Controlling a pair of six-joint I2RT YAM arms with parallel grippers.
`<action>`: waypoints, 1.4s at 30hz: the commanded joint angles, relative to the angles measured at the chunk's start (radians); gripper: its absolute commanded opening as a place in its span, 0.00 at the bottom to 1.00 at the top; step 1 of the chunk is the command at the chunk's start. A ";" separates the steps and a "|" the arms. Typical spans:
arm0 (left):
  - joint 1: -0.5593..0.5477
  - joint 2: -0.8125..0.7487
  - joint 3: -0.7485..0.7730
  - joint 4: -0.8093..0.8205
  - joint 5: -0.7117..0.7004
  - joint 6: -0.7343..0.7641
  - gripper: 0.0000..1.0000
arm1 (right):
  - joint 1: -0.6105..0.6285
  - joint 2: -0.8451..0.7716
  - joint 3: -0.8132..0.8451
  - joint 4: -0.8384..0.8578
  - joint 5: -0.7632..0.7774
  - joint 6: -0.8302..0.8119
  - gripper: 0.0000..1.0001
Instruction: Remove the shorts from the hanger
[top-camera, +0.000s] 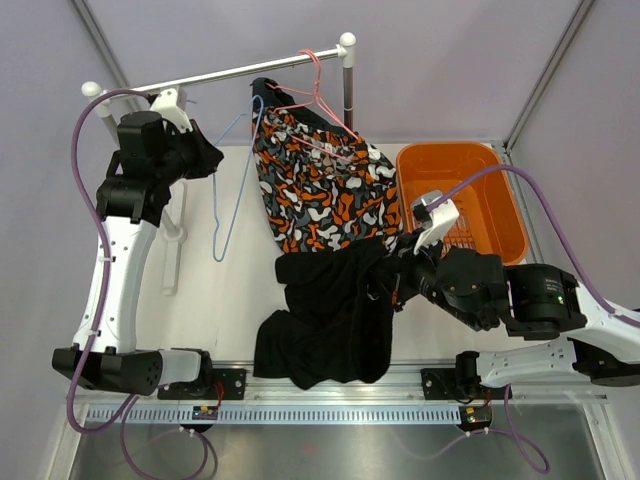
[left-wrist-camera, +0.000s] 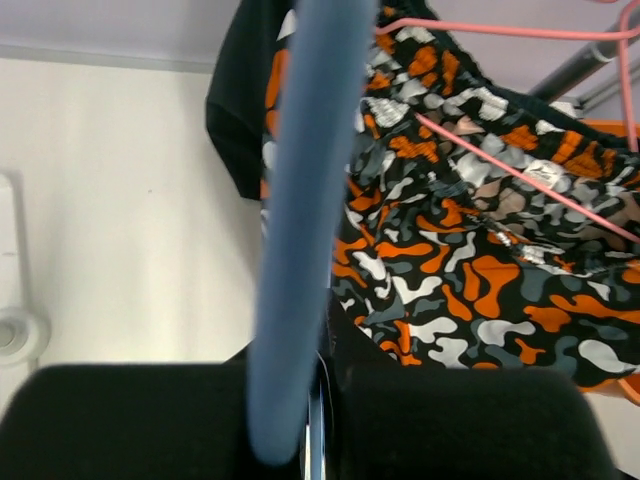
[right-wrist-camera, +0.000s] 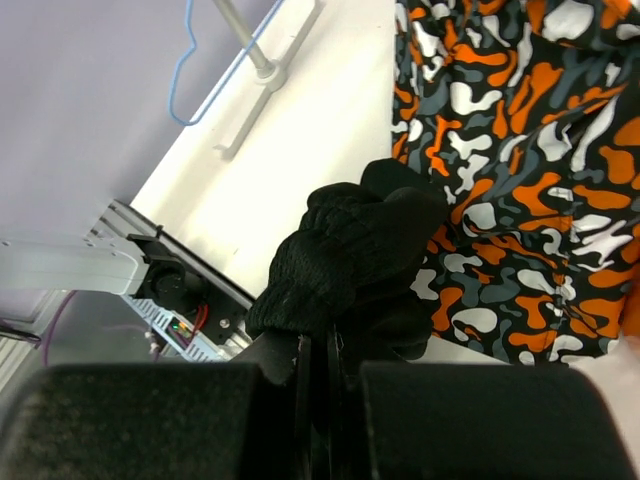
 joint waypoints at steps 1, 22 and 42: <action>0.026 0.011 0.077 0.068 0.139 -0.003 0.00 | 0.008 -0.041 0.004 0.007 0.087 0.009 0.00; 0.046 0.188 0.292 0.060 -0.006 -0.017 0.00 | 0.008 -0.115 0.001 0.003 0.116 -0.057 0.00; 0.063 0.275 0.216 0.139 -0.165 -0.044 0.08 | 0.008 -0.095 -0.007 -0.033 0.105 -0.013 0.00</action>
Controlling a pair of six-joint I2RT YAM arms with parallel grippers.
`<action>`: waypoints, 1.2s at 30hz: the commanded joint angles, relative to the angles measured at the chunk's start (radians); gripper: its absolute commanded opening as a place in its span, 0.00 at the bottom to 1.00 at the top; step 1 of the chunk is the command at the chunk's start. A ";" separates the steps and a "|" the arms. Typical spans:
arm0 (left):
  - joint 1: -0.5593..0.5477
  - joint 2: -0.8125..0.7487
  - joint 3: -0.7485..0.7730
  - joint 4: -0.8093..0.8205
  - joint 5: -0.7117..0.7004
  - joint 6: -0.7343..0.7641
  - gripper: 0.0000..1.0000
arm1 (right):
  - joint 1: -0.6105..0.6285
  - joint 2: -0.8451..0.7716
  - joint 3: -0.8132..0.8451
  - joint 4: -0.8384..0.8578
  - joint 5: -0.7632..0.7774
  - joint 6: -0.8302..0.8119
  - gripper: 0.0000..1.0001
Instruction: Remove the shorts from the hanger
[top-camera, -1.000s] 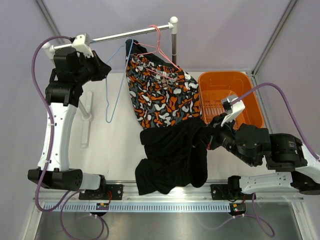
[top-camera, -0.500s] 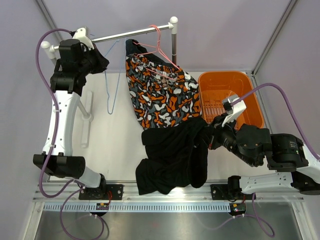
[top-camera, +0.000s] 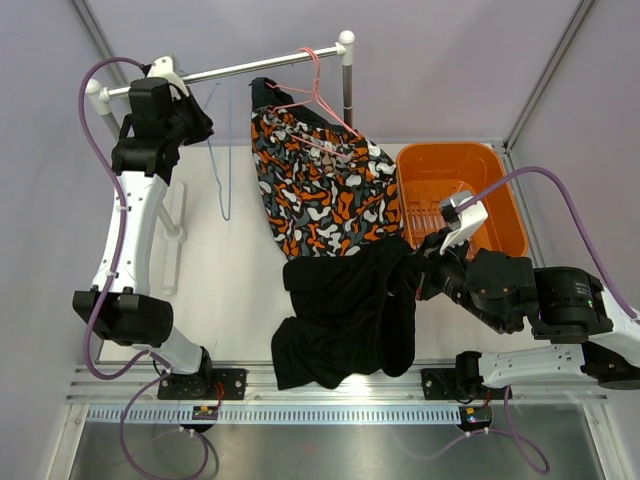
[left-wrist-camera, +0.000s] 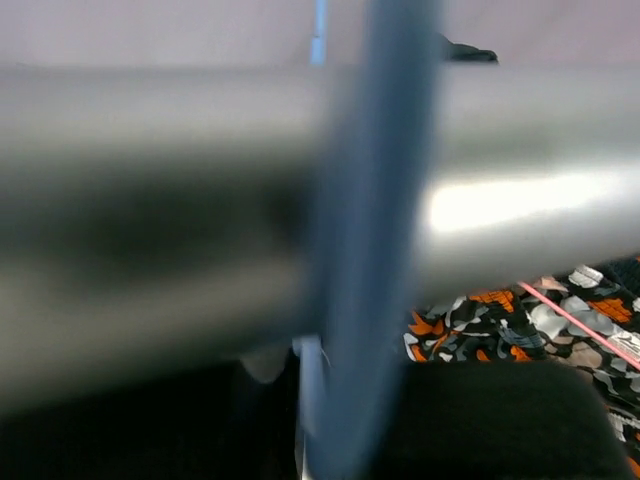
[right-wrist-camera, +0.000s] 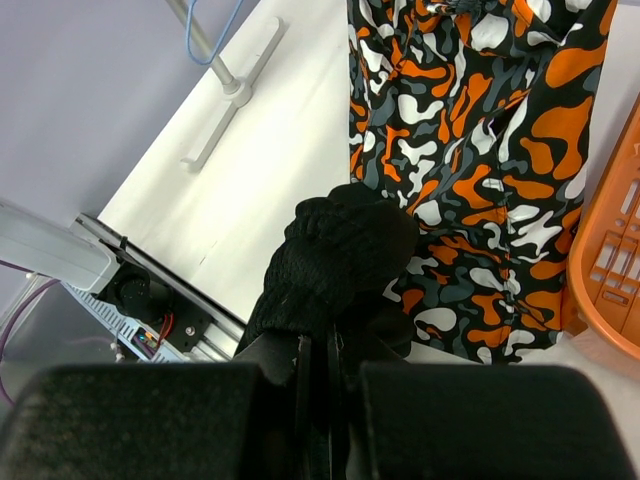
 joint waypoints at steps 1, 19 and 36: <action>0.014 -0.018 -0.040 0.067 -0.034 -0.016 0.10 | 0.008 -0.002 0.012 0.033 0.036 0.028 0.00; 0.014 -0.251 -0.172 0.101 -0.053 -0.018 0.53 | 0.008 0.024 0.017 0.033 0.039 0.038 0.00; -0.354 -0.561 -0.301 0.122 -0.433 0.097 0.70 | 0.006 0.138 0.168 0.072 0.130 -0.113 0.00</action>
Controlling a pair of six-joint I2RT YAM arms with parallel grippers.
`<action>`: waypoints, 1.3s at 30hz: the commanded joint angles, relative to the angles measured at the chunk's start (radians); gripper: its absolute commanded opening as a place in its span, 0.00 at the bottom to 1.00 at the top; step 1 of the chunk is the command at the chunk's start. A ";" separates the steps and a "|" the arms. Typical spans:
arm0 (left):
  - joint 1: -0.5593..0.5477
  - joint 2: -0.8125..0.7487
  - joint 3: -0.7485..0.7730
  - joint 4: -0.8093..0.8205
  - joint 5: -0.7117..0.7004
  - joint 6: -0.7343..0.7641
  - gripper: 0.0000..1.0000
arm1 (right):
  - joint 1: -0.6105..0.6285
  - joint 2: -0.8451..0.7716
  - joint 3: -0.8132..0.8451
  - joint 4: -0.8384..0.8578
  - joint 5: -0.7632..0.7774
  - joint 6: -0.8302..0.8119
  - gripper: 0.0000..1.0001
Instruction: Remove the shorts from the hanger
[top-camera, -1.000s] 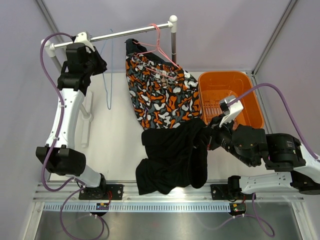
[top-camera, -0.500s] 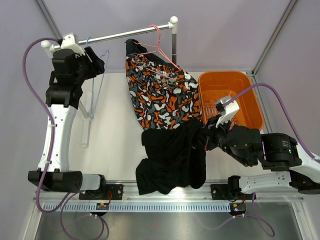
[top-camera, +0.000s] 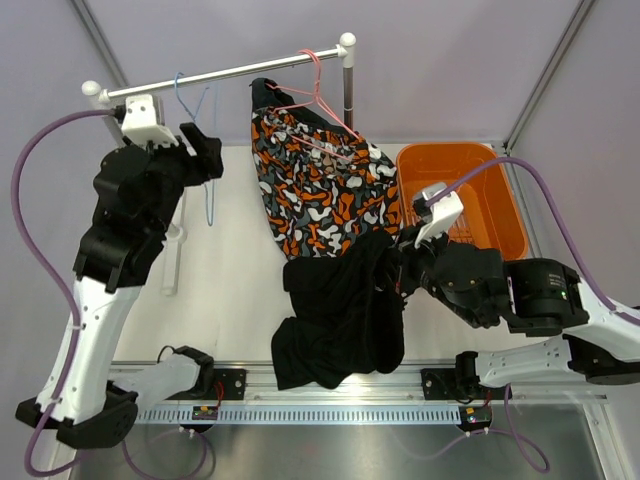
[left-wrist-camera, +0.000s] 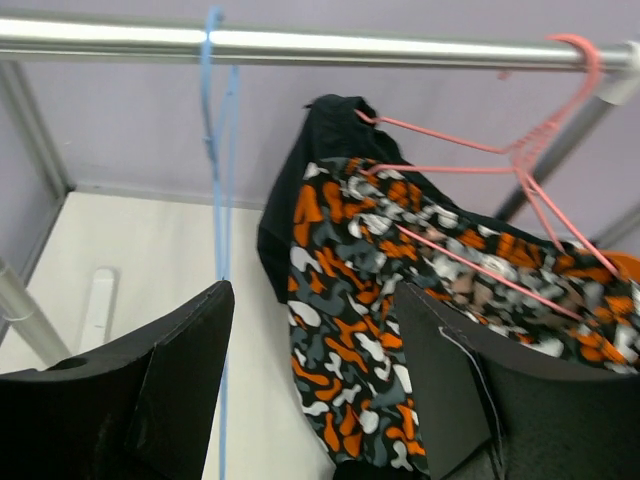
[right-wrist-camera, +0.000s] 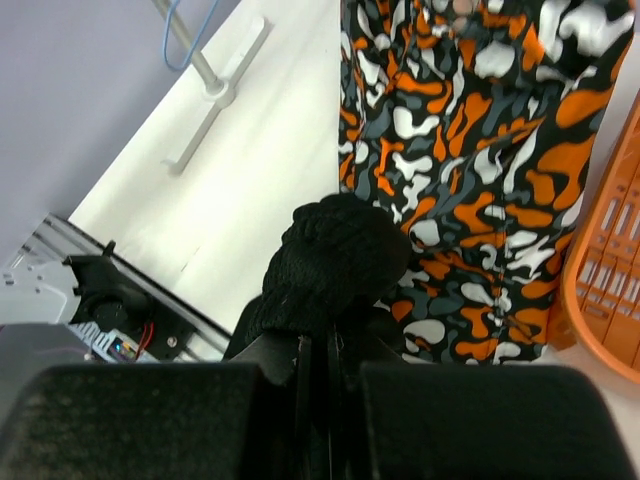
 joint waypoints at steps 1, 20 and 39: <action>-0.084 -0.076 -0.049 0.056 -0.090 0.034 0.70 | 0.004 0.054 0.114 0.079 0.134 -0.094 0.00; -0.234 -0.303 -0.403 0.056 0.186 0.022 0.67 | -0.318 0.201 0.556 1.074 0.510 -1.129 0.00; -0.267 -0.404 -0.603 0.053 0.208 0.076 0.68 | -1.043 0.680 1.111 0.660 0.162 -0.736 0.00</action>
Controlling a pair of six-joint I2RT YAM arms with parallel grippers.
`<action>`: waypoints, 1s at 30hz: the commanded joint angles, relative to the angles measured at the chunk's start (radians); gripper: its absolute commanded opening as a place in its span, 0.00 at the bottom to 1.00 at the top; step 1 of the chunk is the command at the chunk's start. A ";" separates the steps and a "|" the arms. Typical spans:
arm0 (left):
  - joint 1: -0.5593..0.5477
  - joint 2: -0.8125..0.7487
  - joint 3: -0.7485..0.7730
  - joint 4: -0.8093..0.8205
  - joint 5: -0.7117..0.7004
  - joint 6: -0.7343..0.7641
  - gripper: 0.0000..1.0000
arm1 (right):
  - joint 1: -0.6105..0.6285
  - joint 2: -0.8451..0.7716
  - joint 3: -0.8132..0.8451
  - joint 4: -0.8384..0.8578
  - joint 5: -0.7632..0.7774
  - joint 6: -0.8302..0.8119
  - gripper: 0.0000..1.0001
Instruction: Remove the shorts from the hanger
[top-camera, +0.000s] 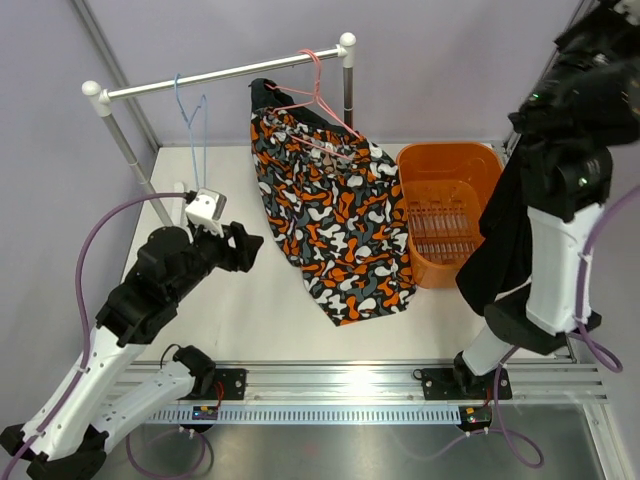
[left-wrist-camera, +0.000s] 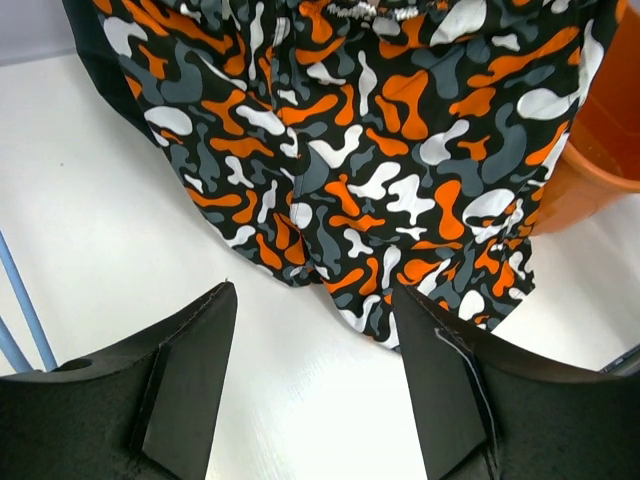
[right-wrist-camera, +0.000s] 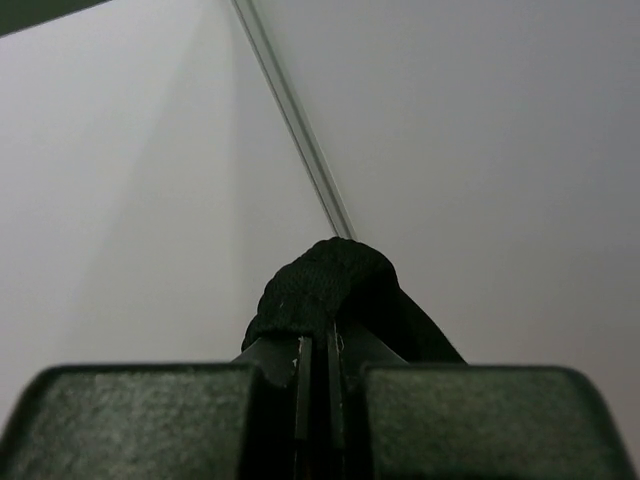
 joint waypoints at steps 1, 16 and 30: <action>-0.005 -0.020 -0.034 0.065 0.017 0.024 0.68 | -0.083 0.099 0.044 -0.162 -0.187 0.225 0.00; -0.005 -0.008 -0.070 0.078 0.010 0.027 0.68 | -0.339 0.029 -0.455 -0.483 -0.661 0.861 0.00; -0.005 0.005 -0.074 0.082 0.012 0.018 0.68 | -0.347 -0.471 -1.223 -0.319 -0.777 0.969 0.83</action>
